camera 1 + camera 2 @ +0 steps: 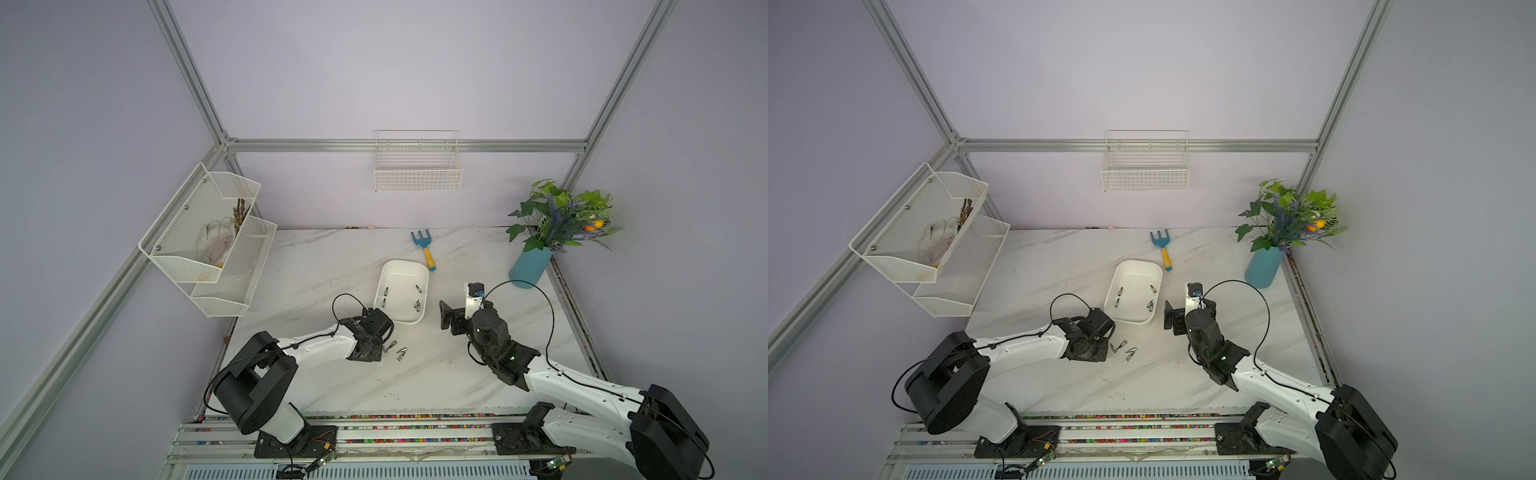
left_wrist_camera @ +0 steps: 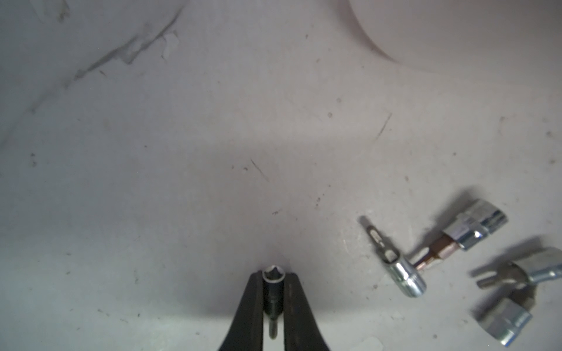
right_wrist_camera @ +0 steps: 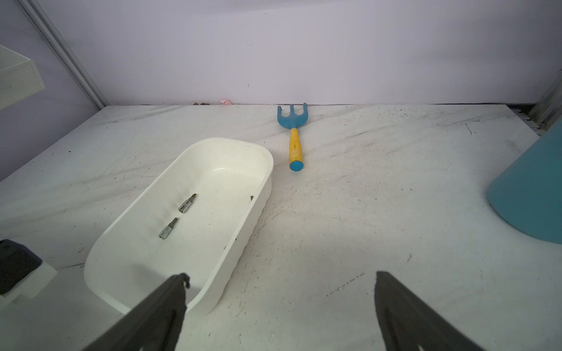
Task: Put the bit on the desktop into the storage box
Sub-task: Pick up the screwdriver bit from the center of the board, then place the screwdriver bit in the storage box.
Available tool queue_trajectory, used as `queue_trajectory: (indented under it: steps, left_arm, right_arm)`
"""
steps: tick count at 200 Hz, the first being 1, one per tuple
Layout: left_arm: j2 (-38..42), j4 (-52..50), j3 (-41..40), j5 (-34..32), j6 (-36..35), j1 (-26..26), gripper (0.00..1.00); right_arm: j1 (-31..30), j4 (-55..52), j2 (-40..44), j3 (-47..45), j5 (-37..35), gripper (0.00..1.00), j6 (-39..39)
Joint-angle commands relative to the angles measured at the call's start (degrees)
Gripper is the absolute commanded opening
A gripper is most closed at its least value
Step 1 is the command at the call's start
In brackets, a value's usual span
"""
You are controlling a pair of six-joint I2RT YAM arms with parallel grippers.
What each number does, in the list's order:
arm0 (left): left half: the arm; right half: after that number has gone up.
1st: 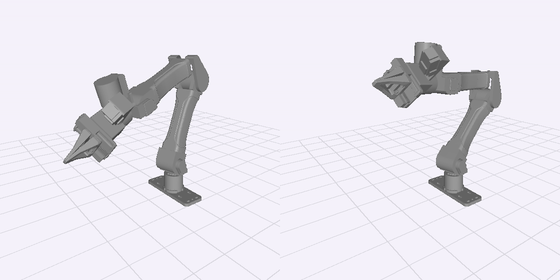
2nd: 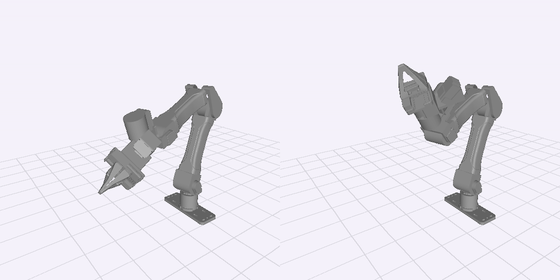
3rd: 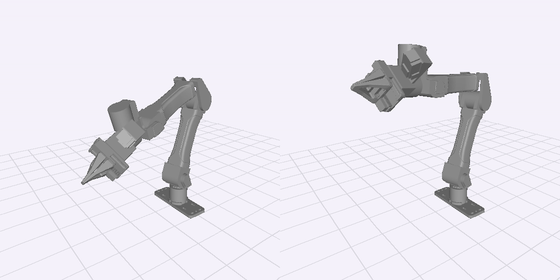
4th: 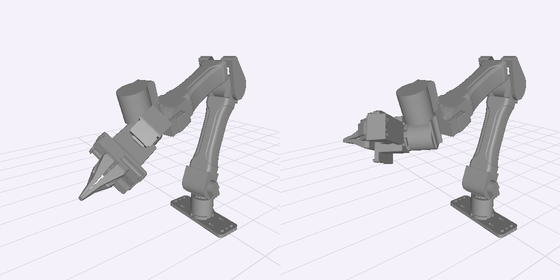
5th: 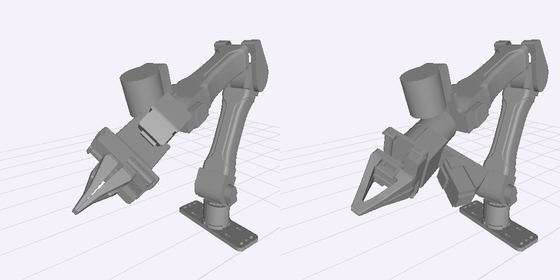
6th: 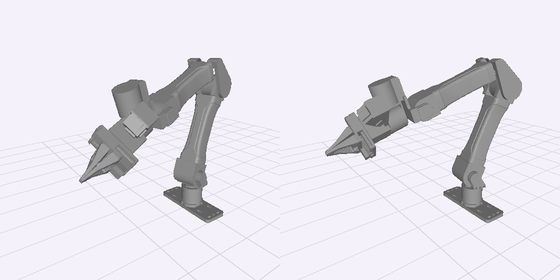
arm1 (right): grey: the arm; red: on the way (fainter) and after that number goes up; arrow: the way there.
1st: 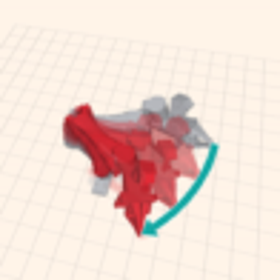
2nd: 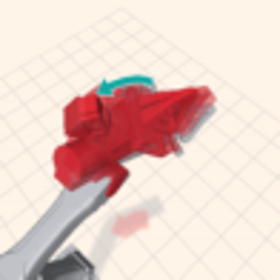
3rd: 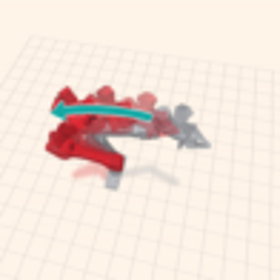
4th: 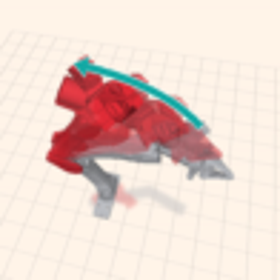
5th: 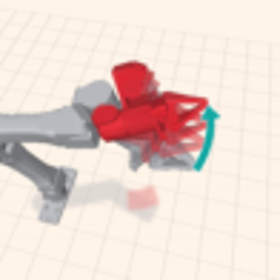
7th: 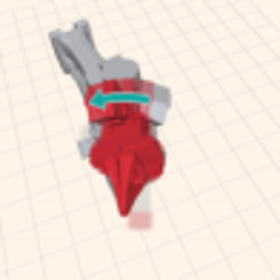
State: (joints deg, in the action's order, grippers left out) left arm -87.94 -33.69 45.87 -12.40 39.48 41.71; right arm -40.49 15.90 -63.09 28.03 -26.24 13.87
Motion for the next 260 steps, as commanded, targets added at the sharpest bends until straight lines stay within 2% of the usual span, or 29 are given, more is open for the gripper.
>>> queue_trajectory:
  steps: [1, 36, 106, 153, 225, 240, 260]
  left_arm:
    - [1.5, 0.4, 1.1, 0.4, 0.3, 0.2, 0.13]
    - [3.1, 0.3, 5.3, 0.1, -1.1, -0.4, 0.13]
    - [-0.5, 0.1, 21.2, -1.5, -7.1, -0.8, 0.13]
    - [-7.3, 5.2, 28.6, 0.4, -10.5, -3.0, 0.13]
    - [-18.1, 12.9, 33.6, 4.7, -12.5, -7.3, 0.14]
    - [-19.4, 12.9, 34.5, 5.0, -12.8, -7.6, 0.19]
    - [-20.1, 12.8, 35.0, 5.0, -13.0, -7.9, 0.36]
  right_arm:
    - [0.4, 1.7, 1.1, -0.4, -1.0, 1.0, -0.3]
    - [0.3, 1.8, 1.1, -0.4, -0.8, 1.0, -0.3]
    - [0.4, 1.8, 1.3, -0.5, -1.0, 1.0, -0.4]
    - [0.3, 1.9, 1.3, -0.5, -0.8, 1.0, -0.4]
    - [0.4, 2.0, 0.9, -0.5, 0.6, 0.99, -0.7]
    - [0.3, 1.7, 0.9, -0.3, 2.8, 0.99, -1.3]
    - [0.4, 0.8, 0.9, 0.6, 7.3, 0.99, -1.3]
